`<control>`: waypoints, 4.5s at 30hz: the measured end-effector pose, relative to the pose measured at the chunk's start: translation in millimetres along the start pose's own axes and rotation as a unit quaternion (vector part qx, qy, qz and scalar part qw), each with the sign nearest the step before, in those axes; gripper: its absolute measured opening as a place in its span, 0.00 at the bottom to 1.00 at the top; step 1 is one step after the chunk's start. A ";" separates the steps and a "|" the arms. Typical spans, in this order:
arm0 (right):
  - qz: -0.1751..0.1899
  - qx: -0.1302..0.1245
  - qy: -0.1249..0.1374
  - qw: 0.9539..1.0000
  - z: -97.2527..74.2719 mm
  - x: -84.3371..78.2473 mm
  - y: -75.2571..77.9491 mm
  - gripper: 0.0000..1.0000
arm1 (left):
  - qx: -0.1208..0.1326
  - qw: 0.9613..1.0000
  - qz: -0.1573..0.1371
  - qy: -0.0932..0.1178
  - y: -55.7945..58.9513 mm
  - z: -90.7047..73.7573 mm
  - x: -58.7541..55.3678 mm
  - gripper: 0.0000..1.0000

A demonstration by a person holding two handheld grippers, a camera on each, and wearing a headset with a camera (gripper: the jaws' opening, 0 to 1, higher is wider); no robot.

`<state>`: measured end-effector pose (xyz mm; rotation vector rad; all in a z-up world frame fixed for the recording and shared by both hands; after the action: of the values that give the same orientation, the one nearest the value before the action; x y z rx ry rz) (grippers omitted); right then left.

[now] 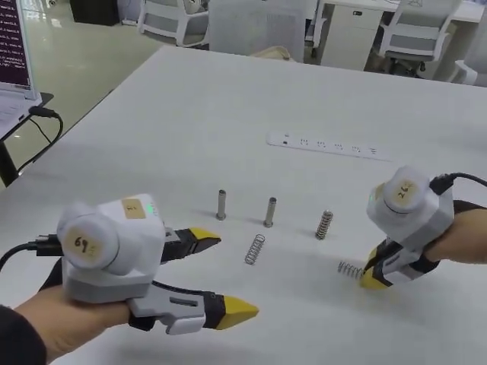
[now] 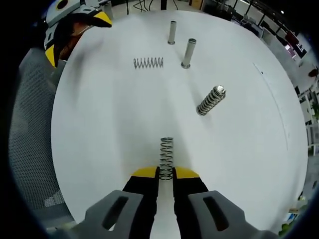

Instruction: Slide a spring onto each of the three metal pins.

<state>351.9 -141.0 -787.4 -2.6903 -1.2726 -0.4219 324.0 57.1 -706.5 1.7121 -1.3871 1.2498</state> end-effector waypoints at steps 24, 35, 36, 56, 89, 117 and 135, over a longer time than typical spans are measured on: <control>-0.068 0.071 0.054 0.994 -46.9 64.5 -74.0 0.08 | -0.014 0.999 0.026 0.014 1.7 5.8 20.7 0.52; -0.119 0.092 0.061 0.987 -57.8 87.5 -107.7 0.08 | -0.034 0.998 0.049 0.020 8.8 11.7 29.5 0.40; -0.122 0.093 0.062 0.986 -58.4 89.1 -109.5 0.08 | -0.036 0.998 0.049 0.021 9.6 11.9 29.8 0.40; -0.175 0.123 0.070 0.974 -68.2 103.0 -135.1 0.08 | -0.064 0.994 0.078 0.033 25.2 11.7 32.5 0.18; -0.185 0.138 0.092 0.969 -84.2 107.3 -140.8 0.08 | -0.079 0.991 0.103 0.028 31.5 14.7 31.5 0.03; -0.212 0.129 0.080 0.965 -93.6 127.0 -152.6 0.08 | -0.074 0.992 0.102 0.028 31.3 15.8 30.1 0.03; -0.227 0.128 0.065 0.963 -91.5 134.3 -157.9 0.08 | -0.073 0.992 0.099 0.029 31.6 16.5 28.3 0.03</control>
<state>293.3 35.9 -658.6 -2.1165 -1.7647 -0.4364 298.9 22.8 -690.1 1.4564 -1.6027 1.2593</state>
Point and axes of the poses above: the centre of the closed fingertips' face, and the gripper's own axes: z roughly forward along the fingers, y roughly to its right, x roughly out of its top, the point moved 1 cm from there along -z, roughly backward along the fingers, and after that the axes turned 9 degrees about z, right-handed, at the moved point
